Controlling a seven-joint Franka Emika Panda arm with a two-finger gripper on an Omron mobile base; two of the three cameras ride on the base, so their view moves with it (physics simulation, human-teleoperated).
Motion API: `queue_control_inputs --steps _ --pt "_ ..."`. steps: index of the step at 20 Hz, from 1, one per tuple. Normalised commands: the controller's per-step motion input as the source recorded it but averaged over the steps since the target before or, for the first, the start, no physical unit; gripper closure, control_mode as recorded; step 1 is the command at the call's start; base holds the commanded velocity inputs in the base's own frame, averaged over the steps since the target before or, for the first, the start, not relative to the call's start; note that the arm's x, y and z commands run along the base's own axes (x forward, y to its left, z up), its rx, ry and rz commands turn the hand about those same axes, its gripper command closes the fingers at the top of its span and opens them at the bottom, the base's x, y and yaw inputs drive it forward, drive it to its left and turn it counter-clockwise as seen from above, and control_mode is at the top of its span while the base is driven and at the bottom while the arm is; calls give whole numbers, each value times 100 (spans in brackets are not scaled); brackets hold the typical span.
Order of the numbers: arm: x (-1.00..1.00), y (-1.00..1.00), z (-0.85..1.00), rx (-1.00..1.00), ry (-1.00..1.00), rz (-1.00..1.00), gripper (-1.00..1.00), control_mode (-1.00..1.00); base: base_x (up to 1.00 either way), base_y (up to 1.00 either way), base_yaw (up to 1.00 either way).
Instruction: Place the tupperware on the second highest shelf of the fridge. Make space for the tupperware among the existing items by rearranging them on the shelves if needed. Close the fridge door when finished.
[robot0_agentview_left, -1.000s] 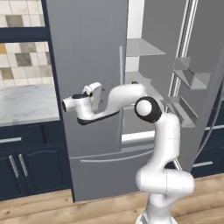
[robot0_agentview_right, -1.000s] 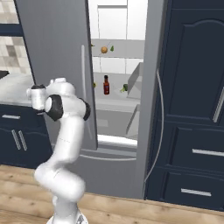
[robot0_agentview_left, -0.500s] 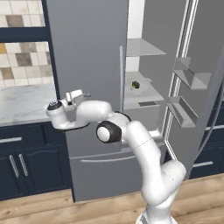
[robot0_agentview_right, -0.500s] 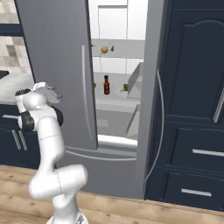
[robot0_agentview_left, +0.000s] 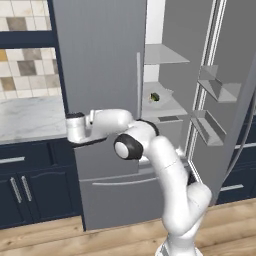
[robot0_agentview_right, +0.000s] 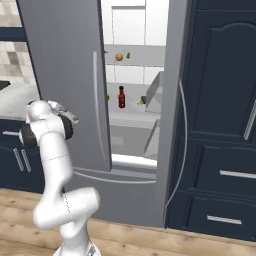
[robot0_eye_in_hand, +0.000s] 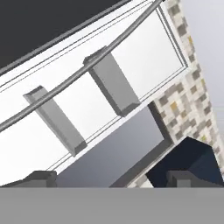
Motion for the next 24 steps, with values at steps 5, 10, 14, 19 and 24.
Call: queue_control_inputs --steps 5,10,14,19,24 --pt "-100 -69 44 0 -13 26 -100 -100 0 0 0" --pt "-100 -5 21 0 -2 62 -100 -100 0 0 0" --pt "-91 -12 2 6 0 75 -100 -100 0 0 0" --pt "-20 -23 50 22 0 70 -100 -100 0 0 0" --pt "0 -12 60 21 4 70 -100 -100 0 0 0"
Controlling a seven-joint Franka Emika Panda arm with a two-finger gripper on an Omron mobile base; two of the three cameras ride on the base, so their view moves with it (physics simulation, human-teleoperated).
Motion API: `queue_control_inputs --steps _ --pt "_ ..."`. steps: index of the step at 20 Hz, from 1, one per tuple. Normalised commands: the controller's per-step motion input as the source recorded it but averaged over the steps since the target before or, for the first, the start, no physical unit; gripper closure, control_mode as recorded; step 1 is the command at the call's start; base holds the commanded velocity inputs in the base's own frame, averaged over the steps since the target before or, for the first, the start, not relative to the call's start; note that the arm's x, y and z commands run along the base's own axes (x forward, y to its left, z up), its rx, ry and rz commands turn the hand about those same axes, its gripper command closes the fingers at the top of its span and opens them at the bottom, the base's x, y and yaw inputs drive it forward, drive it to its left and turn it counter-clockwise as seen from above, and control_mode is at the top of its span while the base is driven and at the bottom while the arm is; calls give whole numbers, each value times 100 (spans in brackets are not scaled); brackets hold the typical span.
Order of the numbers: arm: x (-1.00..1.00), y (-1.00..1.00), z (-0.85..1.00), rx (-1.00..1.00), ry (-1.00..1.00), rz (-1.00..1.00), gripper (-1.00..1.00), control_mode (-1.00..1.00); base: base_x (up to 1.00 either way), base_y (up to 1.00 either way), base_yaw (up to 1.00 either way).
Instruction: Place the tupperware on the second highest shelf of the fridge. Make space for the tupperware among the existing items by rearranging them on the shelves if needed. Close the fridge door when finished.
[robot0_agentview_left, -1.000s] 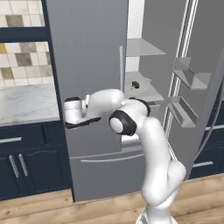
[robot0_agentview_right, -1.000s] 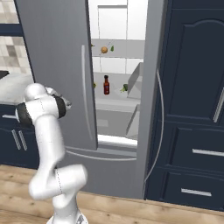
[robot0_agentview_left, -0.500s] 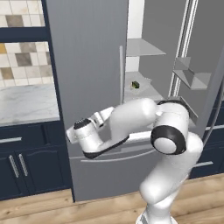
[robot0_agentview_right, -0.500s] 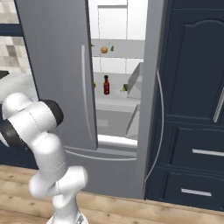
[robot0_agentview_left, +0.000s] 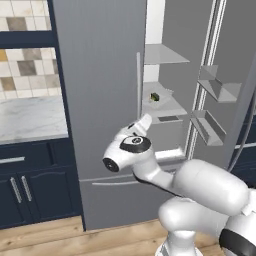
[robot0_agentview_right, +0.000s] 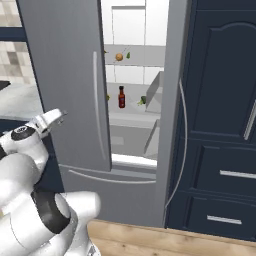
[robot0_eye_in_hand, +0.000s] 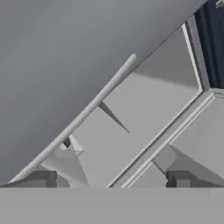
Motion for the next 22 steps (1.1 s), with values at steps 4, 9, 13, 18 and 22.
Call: queue_control_inputs --steps 4,9,13,18,22 --pt "-17 -40 54 19 0 46 -100 -100 0 0 0" --pt "-3 -34 99 22 1 1 -100 -100 0 0 0" --pt "-14 -11 98 23 16 -8 -100 -100 0 0 0" --pt "-38 -31 58 25 18 -7 -100 -100 0 0 0" --pt "-57 -60 36 35 9 -2 -100 -100 0 0 0"
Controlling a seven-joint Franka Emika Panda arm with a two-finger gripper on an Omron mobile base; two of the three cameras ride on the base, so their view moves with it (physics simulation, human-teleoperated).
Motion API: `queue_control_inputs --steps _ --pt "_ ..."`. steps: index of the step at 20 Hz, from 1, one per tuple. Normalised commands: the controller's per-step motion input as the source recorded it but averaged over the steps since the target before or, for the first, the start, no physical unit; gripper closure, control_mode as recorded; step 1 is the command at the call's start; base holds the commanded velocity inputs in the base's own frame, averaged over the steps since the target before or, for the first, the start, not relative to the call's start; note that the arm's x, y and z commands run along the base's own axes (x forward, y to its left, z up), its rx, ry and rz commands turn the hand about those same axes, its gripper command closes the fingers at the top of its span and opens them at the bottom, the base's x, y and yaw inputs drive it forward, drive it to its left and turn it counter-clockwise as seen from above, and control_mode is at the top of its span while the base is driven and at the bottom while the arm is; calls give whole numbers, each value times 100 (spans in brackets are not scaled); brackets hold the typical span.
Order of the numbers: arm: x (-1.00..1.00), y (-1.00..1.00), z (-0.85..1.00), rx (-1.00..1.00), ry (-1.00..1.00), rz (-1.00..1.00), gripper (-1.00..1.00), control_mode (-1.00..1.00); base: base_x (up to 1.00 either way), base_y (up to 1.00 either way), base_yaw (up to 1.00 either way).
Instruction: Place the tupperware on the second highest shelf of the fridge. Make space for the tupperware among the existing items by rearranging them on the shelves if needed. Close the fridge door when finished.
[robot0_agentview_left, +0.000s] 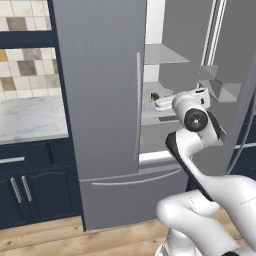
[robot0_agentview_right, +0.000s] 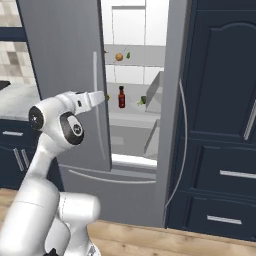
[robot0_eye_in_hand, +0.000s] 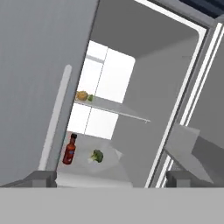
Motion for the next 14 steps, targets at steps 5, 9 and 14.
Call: queue_control_inputs --steps 5,9,14 --pt "-57 -92 44 41 4 0 -100 -100 0 0 0" --pt "-65 -100 19 46 0 0 -100 -100 0 0 0" --pt "-59 -100 0 49 0 0 -100 -100 0 0 0"
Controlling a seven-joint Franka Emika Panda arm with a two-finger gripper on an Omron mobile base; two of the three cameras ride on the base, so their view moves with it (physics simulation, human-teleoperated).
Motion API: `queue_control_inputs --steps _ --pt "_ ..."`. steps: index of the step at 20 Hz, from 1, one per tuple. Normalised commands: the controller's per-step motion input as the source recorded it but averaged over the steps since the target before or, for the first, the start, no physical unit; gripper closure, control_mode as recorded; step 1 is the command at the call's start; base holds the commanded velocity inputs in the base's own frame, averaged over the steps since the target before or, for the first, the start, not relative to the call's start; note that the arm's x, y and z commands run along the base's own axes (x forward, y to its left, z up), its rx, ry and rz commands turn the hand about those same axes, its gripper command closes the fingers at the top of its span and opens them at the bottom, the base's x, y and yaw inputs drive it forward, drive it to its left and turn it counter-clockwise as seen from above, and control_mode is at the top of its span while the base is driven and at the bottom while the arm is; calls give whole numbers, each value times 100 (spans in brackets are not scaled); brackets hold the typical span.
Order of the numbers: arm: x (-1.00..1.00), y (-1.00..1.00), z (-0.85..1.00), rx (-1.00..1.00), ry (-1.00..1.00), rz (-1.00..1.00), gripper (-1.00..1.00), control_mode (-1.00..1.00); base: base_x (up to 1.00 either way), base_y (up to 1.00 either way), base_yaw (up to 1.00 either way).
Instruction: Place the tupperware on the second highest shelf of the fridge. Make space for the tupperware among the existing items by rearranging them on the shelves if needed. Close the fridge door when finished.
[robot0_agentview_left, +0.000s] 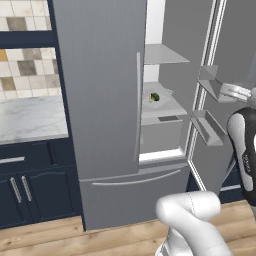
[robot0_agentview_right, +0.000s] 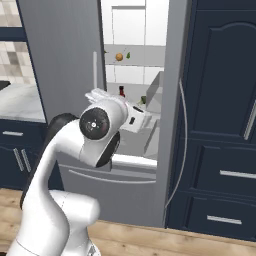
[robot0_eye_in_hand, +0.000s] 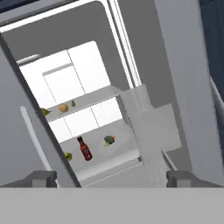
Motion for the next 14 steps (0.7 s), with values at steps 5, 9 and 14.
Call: queue_control_inputs --steps 5,9,14 --pt "-52 -91 0 48 -3 -1 -100 -100 0 0 0" --pt "-29 -84 -3 38 -2 -11 -100 -100 0 0 0" --pt "19 -78 -15 15 4 -19 -100 -100 0 0 0"
